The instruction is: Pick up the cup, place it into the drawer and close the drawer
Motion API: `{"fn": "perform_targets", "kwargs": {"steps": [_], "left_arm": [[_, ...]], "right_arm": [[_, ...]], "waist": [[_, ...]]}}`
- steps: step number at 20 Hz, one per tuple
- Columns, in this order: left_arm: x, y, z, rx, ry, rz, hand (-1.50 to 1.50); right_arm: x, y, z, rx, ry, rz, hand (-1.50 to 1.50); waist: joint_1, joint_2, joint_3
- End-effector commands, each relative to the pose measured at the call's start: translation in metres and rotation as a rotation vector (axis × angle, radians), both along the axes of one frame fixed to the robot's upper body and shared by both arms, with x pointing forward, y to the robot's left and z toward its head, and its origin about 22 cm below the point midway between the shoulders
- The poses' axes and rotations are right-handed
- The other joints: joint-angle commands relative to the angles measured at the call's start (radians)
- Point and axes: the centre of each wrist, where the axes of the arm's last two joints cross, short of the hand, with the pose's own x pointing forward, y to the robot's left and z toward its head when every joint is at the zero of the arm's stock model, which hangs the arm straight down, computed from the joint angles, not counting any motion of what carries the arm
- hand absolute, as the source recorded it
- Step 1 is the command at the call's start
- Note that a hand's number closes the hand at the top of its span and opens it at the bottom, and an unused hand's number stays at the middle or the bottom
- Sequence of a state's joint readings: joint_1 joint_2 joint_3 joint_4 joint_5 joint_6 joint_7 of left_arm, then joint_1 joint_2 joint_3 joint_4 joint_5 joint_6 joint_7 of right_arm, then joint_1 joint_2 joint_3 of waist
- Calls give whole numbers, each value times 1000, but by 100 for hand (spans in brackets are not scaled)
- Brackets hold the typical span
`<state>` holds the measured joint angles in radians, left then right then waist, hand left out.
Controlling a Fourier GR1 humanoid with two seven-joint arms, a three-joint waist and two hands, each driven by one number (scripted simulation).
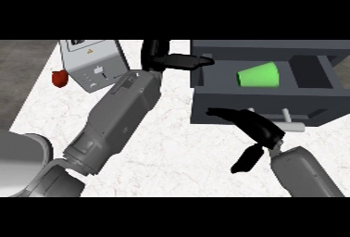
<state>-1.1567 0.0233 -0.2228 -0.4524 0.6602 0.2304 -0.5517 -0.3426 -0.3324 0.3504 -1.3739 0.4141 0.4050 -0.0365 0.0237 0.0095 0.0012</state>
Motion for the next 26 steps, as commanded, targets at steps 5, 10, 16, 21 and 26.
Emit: {"fn": "perform_targets", "kwargs": {"steps": [5,10,16,21,26], "left_arm": [[-10,23,-22,-44,-1,-11,-150],[-13,57,-30,-25,12,-28,-150],[-17,99,-39,-53,28,-35,-150],[-21,96,-43,-40,16,-63,-150],[-21,94,-36,-34,-2,-78,-150]], "right_arm": [[47,-11,-57,-97,33,-81,150],[80,-38,-34,28,-68,-156,150],[114,-62,10,91,-191,-272,150],[129,-79,45,145,-215,-366,150],[133,-95,70,157,-234,-383,150]], "waist": [[65,2,2],[100,6,3],[135,18,4],[156,30,4],[168,35,3]]}}
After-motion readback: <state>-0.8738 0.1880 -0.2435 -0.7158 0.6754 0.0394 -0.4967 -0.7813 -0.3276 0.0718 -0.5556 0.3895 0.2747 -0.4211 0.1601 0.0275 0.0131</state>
